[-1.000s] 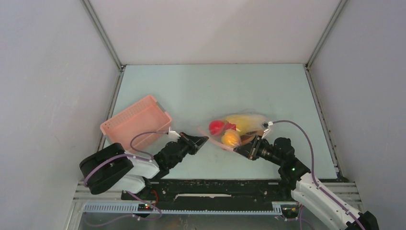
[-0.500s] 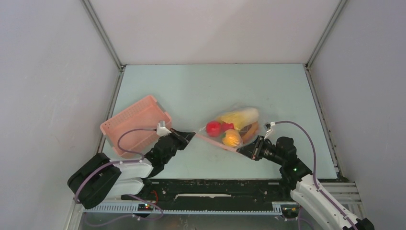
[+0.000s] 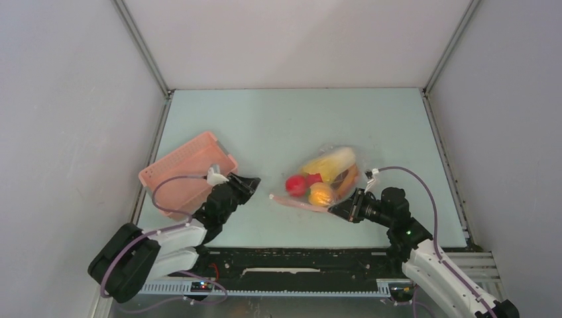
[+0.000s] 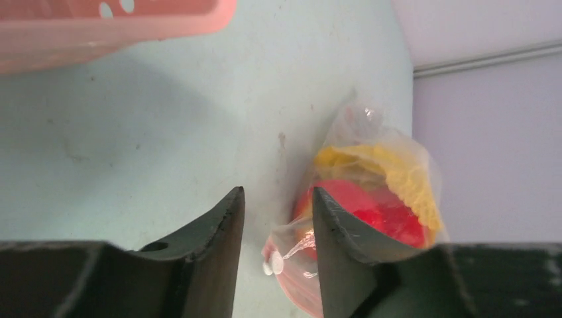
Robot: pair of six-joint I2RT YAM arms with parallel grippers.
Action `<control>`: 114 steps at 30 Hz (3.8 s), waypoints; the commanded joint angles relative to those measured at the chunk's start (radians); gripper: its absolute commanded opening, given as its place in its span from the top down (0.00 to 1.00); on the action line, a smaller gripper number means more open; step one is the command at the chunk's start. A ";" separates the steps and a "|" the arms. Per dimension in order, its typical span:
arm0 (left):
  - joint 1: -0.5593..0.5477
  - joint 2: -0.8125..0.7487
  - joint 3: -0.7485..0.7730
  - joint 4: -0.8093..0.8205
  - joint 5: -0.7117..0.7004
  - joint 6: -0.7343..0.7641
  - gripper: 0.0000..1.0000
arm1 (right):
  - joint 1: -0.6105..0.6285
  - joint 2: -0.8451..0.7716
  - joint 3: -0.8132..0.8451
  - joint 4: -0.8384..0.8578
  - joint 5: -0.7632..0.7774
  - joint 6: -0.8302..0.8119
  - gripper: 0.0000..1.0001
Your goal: Open the zip-top bag and remove the fake food
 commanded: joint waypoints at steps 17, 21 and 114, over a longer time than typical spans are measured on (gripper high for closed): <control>0.017 -0.792 0.339 -1.046 -0.142 0.423 0.11 | 0.312 0.151 0.435 -0.445 0.463 -0.296 0.24; 0.016 -0.861 0.441 -1.176 -0.158 0.522 0.05 | 0.436 0.234 0.589 -0.578 0.638 -0.381 0.16; -0.604 0.059 0.382 -0.371 -0.167 0.274 0.11 | 0.591 0.921 0.939 -0.477 0.742 -0.643 1.00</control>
